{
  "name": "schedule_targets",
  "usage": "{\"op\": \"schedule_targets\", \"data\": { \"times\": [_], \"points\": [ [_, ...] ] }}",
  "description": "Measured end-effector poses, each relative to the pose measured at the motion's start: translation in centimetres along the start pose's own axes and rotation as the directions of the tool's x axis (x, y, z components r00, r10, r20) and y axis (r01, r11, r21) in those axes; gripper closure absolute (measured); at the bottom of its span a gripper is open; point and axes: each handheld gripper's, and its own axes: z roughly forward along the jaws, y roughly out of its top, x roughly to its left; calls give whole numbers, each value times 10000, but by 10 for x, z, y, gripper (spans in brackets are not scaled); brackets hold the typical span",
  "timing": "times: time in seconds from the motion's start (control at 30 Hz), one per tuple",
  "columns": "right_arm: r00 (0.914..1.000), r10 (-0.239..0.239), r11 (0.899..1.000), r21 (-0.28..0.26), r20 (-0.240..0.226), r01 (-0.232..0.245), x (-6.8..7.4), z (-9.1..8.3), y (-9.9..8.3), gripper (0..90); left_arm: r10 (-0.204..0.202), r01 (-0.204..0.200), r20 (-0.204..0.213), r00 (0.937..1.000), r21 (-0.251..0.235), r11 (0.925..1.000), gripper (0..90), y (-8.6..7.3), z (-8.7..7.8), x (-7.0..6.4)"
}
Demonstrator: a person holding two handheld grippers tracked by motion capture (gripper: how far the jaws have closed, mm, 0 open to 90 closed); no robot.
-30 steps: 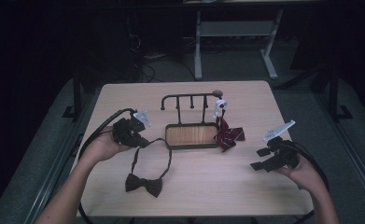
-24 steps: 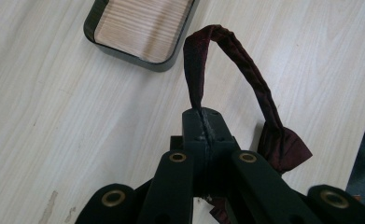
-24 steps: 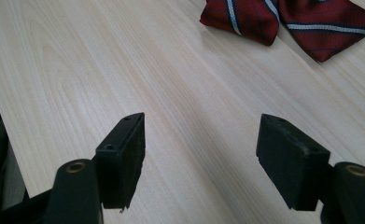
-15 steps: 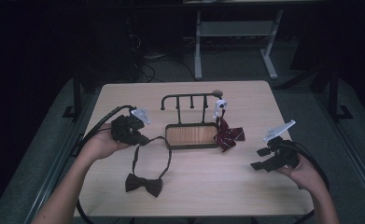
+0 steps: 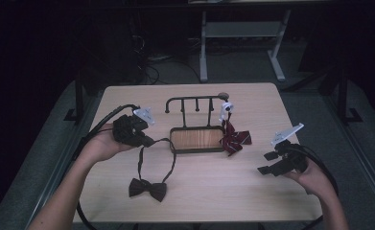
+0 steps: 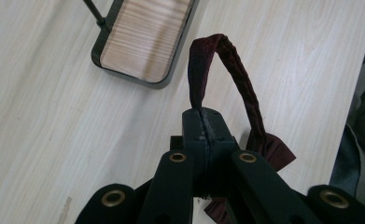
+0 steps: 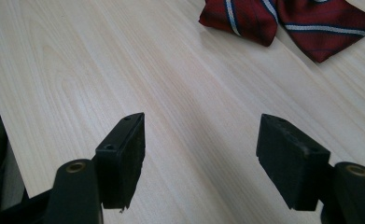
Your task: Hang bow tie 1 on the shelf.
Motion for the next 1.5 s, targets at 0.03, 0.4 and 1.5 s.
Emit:
{"op": "schedule_targets", "data": {
  "times": [0.03, 0.4, 1.5],
  "points": [
    [10000, -11, 10000, 3, 0, 11, 0, 0, 0, 326, -31, 31, -1, 10000, -43, 10000, 899, 0, -1, 0],
    [10000, -15, 10000, 3, -9, 15, 0, 0, 0, 326, 152, -153, -54, 9999, -140, 9998, 899, 6, -13, -2],
    [10000, -53, 10000, -71, -11, 53, -4, -2, 0, 326, 314, -314, -32, 9995, -160, 9994, 899, 24, -34, 4]
  ]
}}
